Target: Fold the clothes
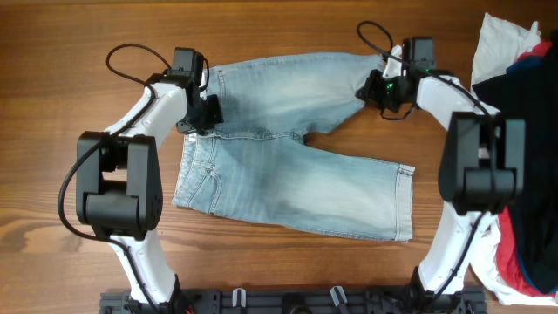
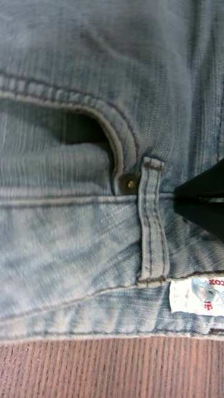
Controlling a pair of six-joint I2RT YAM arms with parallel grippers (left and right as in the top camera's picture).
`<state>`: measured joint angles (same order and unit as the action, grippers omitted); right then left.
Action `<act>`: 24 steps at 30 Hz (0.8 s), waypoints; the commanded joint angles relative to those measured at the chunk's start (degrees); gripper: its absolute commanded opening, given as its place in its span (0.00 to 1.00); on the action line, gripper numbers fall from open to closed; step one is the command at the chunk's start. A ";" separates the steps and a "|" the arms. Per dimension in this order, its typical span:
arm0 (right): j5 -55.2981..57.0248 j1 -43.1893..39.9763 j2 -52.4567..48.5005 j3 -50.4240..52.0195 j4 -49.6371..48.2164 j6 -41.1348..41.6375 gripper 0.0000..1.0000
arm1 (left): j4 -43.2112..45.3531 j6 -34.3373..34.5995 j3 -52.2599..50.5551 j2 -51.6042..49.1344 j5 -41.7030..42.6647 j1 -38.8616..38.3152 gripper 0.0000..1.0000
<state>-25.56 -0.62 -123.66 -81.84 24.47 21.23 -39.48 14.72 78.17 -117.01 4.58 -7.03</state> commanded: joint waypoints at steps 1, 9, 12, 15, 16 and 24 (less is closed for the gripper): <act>15.02 0.50 11.54 -4.87 5.33 -3.34 0.04 | -1.53 0.70 -1.70 -2.93 -2.29 0.02 0.05; 21.00 16.04 9.03 -7.72 8.28 -16.44 0.24 | -2.84 0.70 -1.73 -2.93 -2.27 0.02 0.05; 22.77 19.34 4.28 -7.72 8.44 -18.38 0.35 | -3.58 0.70 -1.73 -2.93 -2.27 0.02 0.05; 23.56 19.96 2.71 -7.72 8.61 -20.06 0.33 | -3.69 0.70 -1.73 -2.93 -2.27 0.02 0.05; 23.54 19.96 2.64 -7.72 8.59 -20.68 0.32 | -3.67 0.70 -1.73 -2.93 -2.27 0.00 0.05; 24.00 23.15 2.64 -7.72 4.26 -31.39 0.34 | -3.72 0.70 -1.73 -2.93 -2.27 0.00 0.05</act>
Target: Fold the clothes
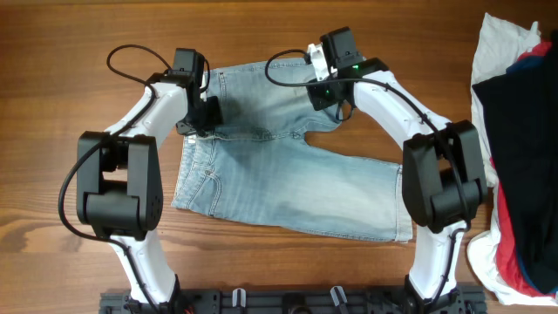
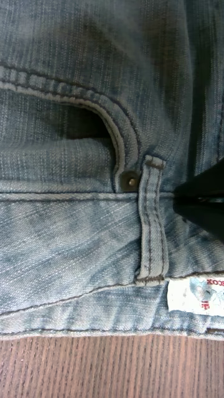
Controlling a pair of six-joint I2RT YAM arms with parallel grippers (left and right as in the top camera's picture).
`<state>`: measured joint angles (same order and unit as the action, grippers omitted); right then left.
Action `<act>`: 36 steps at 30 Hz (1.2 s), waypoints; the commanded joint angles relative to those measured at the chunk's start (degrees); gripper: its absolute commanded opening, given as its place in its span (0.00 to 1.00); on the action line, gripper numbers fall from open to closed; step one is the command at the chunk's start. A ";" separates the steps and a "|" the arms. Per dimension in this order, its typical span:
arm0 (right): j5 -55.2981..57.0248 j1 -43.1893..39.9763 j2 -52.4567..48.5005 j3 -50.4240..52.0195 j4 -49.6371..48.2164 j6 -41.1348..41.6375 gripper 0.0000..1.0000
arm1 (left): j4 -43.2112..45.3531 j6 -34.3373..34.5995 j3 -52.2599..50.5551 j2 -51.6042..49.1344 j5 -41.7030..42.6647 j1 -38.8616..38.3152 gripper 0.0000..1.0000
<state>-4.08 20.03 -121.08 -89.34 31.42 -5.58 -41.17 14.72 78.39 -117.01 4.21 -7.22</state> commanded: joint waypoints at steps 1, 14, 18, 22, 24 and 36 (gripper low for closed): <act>3.23 3.41 0.07 -0.22 -4.02 -4.59 0.34 | -2.16 0.70 -1.95 -2.93 -1.90 0.20 0.05; 21.68 8.44 2.56 -0.24 1.40 5.46 0.58 | -2.93 0.70 -1.95 -2.93 -1.88 0.20 0.05; 21.42 5.11 9.11 -0.24 1.49 8.96 0.67 | -3.02 0.70 -1.95 -2.93 -1.90 0.20 0.06; 4.26 2.32 8.66 -0.22 -2.16 1.31 0.67 | -3.06 0.70 -1.92 -2.93 -1.90 0.22 0.06; -0.24 1.44 6.73 -0.22 -4.13 1.07 0.66 | -3.04 0.70 -1.95 -2.93 -1.90 0.20 0.06; 4.37 0.55 -4.42 -0.22 -16.06 8.68 0.64 | -3.30 0.70 -1.95 -2.93 -1.88 0.20 0.06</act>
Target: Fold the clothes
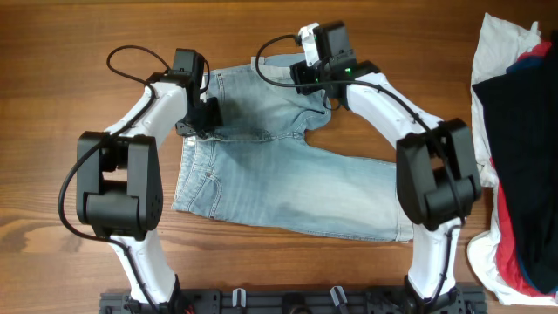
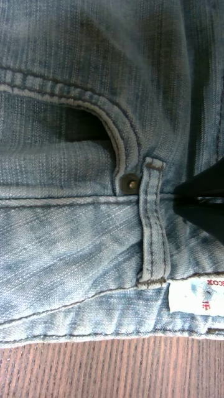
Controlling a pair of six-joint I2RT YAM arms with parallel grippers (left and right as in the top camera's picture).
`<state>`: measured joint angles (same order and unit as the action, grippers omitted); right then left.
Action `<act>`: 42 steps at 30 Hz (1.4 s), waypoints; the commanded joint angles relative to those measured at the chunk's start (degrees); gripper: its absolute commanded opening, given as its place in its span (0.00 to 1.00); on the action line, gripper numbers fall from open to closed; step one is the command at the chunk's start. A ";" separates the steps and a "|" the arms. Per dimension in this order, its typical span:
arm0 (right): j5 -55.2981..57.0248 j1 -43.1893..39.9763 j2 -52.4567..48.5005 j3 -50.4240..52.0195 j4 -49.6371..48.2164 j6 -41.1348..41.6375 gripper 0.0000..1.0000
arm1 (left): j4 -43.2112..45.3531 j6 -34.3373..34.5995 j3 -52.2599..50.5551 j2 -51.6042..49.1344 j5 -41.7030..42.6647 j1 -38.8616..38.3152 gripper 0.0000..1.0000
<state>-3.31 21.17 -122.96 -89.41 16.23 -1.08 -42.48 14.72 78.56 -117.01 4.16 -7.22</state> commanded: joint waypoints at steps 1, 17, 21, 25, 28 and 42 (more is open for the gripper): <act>2.95 -0.61 -3.21 -0.15 -1.09 4.24 0.64 | -1.97 0.70 -2.12 -2.93 -1.84 0.20 0.06; 7.74 -3.23 -0.61 -0.28 1.51 12.41 0.04 | -2.03 0.70 -2.12 -2.93 -1.84 0.20 0.06; 16.52 -9.51 8.59 -0.28 8.81 17.92 0.04 | -1.95 0.70 -2.12 -2.93 -1.86 0.22 0.06; 17.79 -17.73 12.50 -0.26 22.75 26.36 0.06 | -1.97 0.70 -2.12 -2.93 -1.86 0.20 0.06; 9.62 -20.96 12.48 0.52 31.19 26.67 0.35 | -1.97 0.70 -2.12 -2.93 -1.84 0.20 0.06; 6.29 -21.27 15.28 0.61 49.86 22.36 0.38 | -6.16 0.72 1.99 3.06 -1.84 3.30 0.04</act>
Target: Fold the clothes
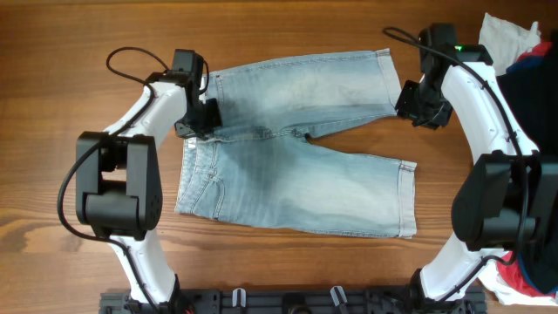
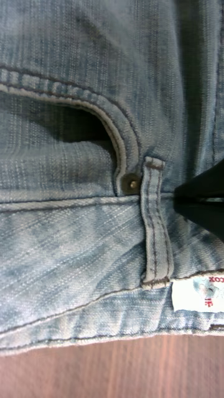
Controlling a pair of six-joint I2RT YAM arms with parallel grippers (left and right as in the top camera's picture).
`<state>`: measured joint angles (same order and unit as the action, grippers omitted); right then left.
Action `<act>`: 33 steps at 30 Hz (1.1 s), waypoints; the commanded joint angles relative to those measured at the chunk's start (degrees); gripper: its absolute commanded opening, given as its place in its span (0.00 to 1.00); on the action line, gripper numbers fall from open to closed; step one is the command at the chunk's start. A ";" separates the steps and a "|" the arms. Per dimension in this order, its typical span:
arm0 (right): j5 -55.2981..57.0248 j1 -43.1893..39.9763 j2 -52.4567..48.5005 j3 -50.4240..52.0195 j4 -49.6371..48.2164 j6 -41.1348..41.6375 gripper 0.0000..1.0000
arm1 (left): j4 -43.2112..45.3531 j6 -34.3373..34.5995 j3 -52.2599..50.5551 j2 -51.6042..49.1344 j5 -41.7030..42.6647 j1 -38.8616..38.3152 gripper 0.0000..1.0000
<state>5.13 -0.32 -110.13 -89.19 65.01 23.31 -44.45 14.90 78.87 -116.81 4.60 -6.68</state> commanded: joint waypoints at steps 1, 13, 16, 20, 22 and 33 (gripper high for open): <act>-2.78 0.22 3.76 0.39 1.31 -2.43 0.38 | -5.92 0.55 2.71 4.39 -2.25 3.21 0.04; -12.68 0.24 23.50 9.79 9.62 -4.87 0.43 | -31.74 0.55 0.87 16.00 5.46 3.06 0.43; -16.22 0.37 30.08 17.84 7.06 -3.37 0.43 | -31.71 0.57 -2.84 17.27 7.06 3.04 0.43; -16.17 1.51 41.57 28.65 4.11 2.99 0.45 | -27.78 2.40 -11.26 24.65 8.87 2.93 0.43; -16.17 2.34 46.69 32.50 2.82 6.25 0.48 | -25.03 6.05 -16.33 29.97 8.92 2.93 0.44; -21.77 3.10 55.60 39.28 3.19 7.72 0.96 | -14.01 32.96 -41.11 47.91 8.87 2.93 0.40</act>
<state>-14.61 2.50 -55.05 -50.26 67.46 30.52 -60.47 36.53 42.33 -70.08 12.84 -3.44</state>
